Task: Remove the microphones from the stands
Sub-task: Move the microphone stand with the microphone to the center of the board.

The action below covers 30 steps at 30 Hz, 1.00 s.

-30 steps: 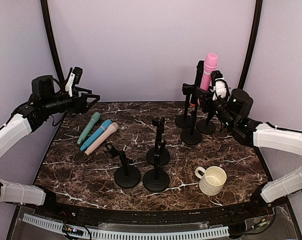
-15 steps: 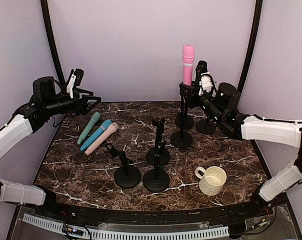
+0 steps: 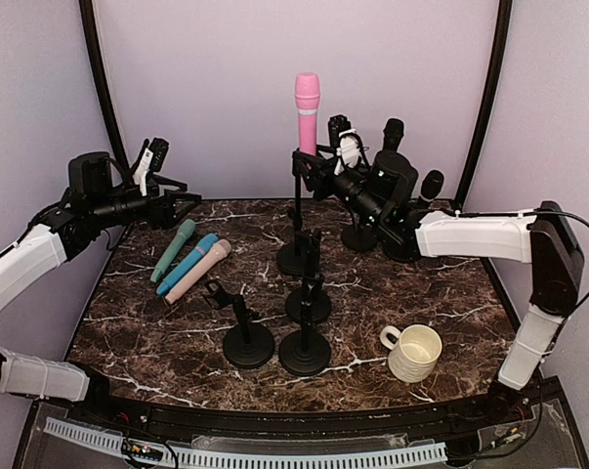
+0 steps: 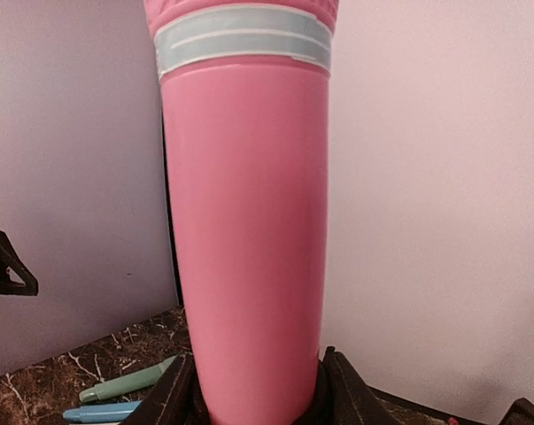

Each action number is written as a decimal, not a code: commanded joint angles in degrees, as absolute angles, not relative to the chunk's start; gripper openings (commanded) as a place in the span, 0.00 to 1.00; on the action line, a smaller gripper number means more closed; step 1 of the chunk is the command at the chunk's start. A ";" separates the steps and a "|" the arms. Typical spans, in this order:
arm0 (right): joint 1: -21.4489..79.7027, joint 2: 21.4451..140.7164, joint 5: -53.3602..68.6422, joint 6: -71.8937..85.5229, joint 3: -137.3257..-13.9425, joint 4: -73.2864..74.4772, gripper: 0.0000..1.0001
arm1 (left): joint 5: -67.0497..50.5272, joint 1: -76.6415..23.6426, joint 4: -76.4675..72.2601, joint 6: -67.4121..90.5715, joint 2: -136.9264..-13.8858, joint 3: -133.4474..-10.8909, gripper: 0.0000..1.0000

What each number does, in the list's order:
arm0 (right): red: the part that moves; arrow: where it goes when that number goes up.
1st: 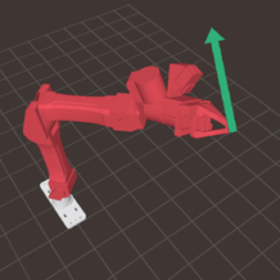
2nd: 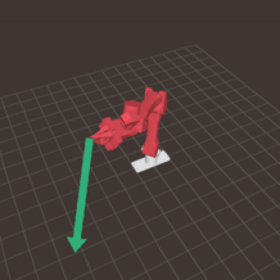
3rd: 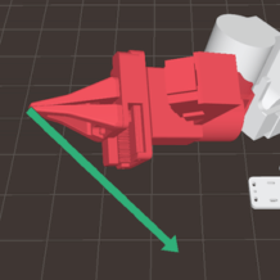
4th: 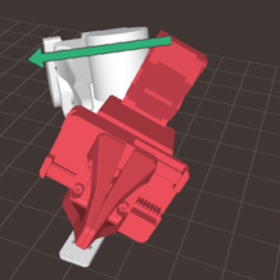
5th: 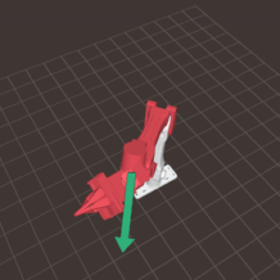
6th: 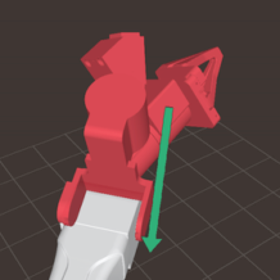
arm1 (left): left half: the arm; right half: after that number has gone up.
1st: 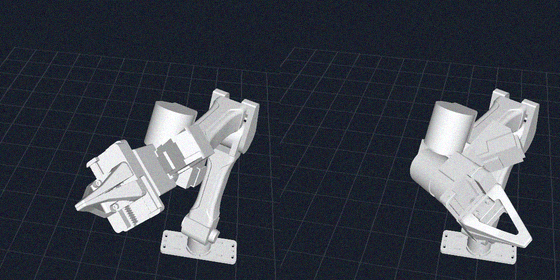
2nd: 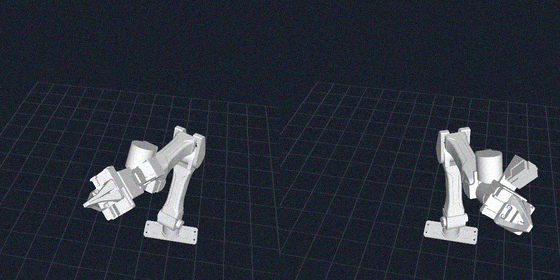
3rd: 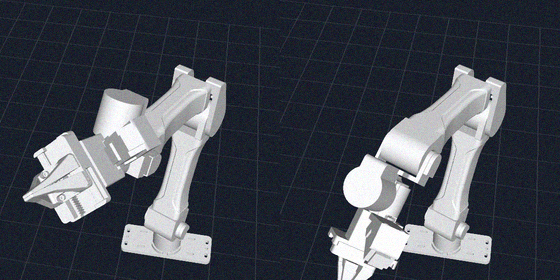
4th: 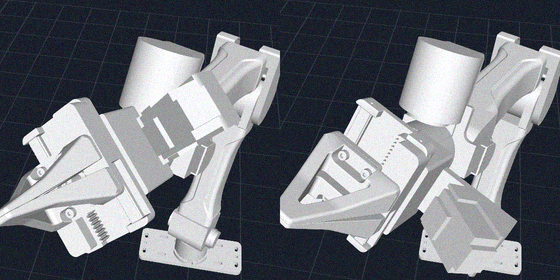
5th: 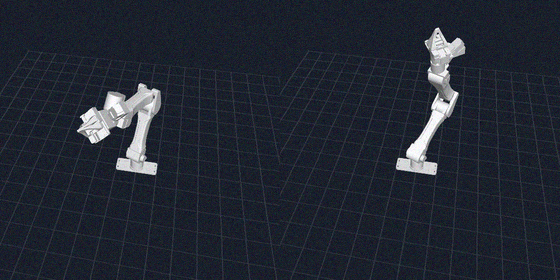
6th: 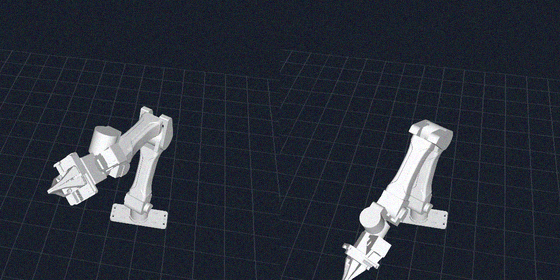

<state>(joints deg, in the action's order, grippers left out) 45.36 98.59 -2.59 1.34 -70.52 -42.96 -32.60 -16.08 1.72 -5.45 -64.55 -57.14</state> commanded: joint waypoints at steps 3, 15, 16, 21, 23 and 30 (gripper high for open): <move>48.57 103.10 3.26 4.45 -81.00 -57.15 0.13 | -36.54 -16.99 0.18 -7.19 -64.86 -56.13 0.68; 52.01 110.27 10.42 8.95 -82.77 -62.86 0.13 | -42.52 -17.94 -2.45 -8.69 -66.90 -54.66 0.68; 52.09 110.30 10.83 9.05 -82.25 -63.11 0.13 | -42.84 -18.11 -2.57 -8.83 -67.24 -54.58 0.68; 52.16 109.80 13.79 9.99 -80.40 -62.68 0.14 | -43.35 -18.51 -3.04 -9.40 -69.00 -54.19 0.68; 52.12 109.53 15.21 10.56 -79.87 -62.12 0.17 | -43.48 -18.62 -3.81 -9.06 -69.85 -53.69 0.68; 52.08 107.40 15.85 10.60 -76.94 -60.19 0.40 | -48.81 -19.25 -12.55 -4.79 -76.55 -53.69 0.68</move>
